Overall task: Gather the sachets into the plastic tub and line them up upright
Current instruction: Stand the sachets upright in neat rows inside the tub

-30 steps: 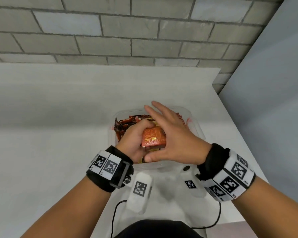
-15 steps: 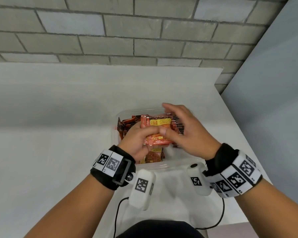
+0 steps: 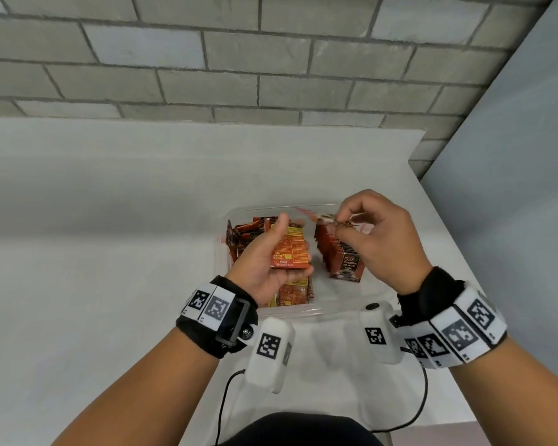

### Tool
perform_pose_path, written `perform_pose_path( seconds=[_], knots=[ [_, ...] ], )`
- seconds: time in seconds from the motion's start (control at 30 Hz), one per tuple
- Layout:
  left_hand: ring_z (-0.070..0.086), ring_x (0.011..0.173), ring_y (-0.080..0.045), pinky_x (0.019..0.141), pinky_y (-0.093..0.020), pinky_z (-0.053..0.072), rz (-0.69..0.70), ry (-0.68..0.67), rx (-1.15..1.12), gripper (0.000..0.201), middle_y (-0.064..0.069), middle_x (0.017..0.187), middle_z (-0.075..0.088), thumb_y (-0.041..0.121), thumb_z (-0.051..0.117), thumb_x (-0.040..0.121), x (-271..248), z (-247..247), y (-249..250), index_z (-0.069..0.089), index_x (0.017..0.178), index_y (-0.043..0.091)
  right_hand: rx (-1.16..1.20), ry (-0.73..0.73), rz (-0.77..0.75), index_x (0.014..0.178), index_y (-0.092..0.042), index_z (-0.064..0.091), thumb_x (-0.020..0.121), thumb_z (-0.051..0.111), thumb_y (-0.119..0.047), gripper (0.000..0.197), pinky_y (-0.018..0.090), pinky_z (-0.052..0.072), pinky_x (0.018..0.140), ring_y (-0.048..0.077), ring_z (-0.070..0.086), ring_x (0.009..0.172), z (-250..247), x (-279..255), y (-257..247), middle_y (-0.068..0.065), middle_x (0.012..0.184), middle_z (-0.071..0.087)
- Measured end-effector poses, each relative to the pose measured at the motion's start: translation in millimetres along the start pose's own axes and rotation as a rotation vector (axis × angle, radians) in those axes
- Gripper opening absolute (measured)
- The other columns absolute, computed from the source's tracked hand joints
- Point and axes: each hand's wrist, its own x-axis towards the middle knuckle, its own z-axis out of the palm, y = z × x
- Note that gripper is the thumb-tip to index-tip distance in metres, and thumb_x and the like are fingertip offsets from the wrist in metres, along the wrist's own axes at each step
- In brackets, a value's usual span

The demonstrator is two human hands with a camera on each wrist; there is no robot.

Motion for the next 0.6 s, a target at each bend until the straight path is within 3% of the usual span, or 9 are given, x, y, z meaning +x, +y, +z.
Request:
perform_pose_path(
  seconds=[0.07,0.17,0.27,0.33,0.43,0.53,0.6],
  knots=[
    [0.067,0.080,-0.023,0.072,-0.039,0.058,0.003,-0.022,-0.038,0.039,-0.013,0.092,0.066,0.038,0.066,0.079,0,-1,1,0.062,0.107,0.012,-0.099,-0.044,-0.104,0.074,-0.012,0.063,0.073,0.073,0.001,0.017,0.033,0.050,0.078,0.016,0.059,0.081,4,-4,2,0.002,0.083,0.060],
    [0.068,0.089,-0.026,0.077,-0.043,0.058,0.035,-0.089,-0.008,0.038,-0.015,0.102,0.069,0.008,0.066,0.077,2,-3,3,0.062,0.115,0.012,-0.207,-0.232,-0.132,0.079,-0.013,0.068,0.071,0.076,0.001,0.018,0.040,0.050,0.083,0.018,0.059,0.089,8,-9,5,-0.003,0.090,0.058],
    [0.068,0.090,-0.028,0.079,-0.044,0.058,0.082,-0.068,0.057,0.036,-0.014,0.099,0.071,-0.002,0.065,0.074,1,-3,5,0.064,0.108,0.011,-0.101,-0.320,-0.021,0.096,-0.021,0.069,0.075,0.078,-0.012,0.024,0.025,0.045,0.090,0.011,0.057,0.099,3,-10,4,-0.005,0.102,0.059],
    [0.067,0.095,-0.030,0.084,-0.046,0.055,0.089,-0.022,0.112,0.035,-0.011,0.097,0.072,-0.003,0.065,0.073,2,-5,6,0.063,0.105,0.011,-0.028,-0.234,0.073,0.105,-0.028,0.065,0.080,0.075,-0.019,0.028,0.020,0.047,0.081,0.009,0.058,0.098,0,-8,4,-0.003,0.109,0.059],
    [0.066,0.098,-0.026,0.086,-0.042,0.053,0.092,-0.050,0.278,0.043,-0.010,0.103,0.070,-0.008,0.063,0.079,1,-2,6,0.060,0.118,0.012,-0.112,-0.152,0.138,0.118,-0.025,0.061,0.088,0.066,-0.020,0.030,0.016,0.046,0.078,0.002,0.058,0.090,0,-3,4,-0.003,0.114,0.059],
    [0.065,0.096,-0.026,0.084,-0.036,0.055,0.112,-0.119,0.381,0.048,-0.012,0.105,0.067,-0.016,0.055,0.082,3,7,4,0.056,0.123,0.009,-0.189,-0.250,0.152,0.125,-0.022,0.058,0.090,0.063,-0.018,0.036,0.013,0.046,0.077,0.002,0.058,0.087,-3,4,3,-0.006,0.103,0.062],
    [0.064,0.098,-0.027,0.087,-0.039,0.053,0.135,-0.102,0.429,0.047,-0.011,0.105,0.067,-0.016,0.056,0.082,4,11,3,0.057,0.120,0.012,-0.200,-0.322,0.185,0.123,-0.025,0.059,0.090,0.063,-0.016,0.034,0.006,0.044,0.063,0.003,0.058,0.078,-9,10,1,-0.008,0.090,0.061]
  ],
)
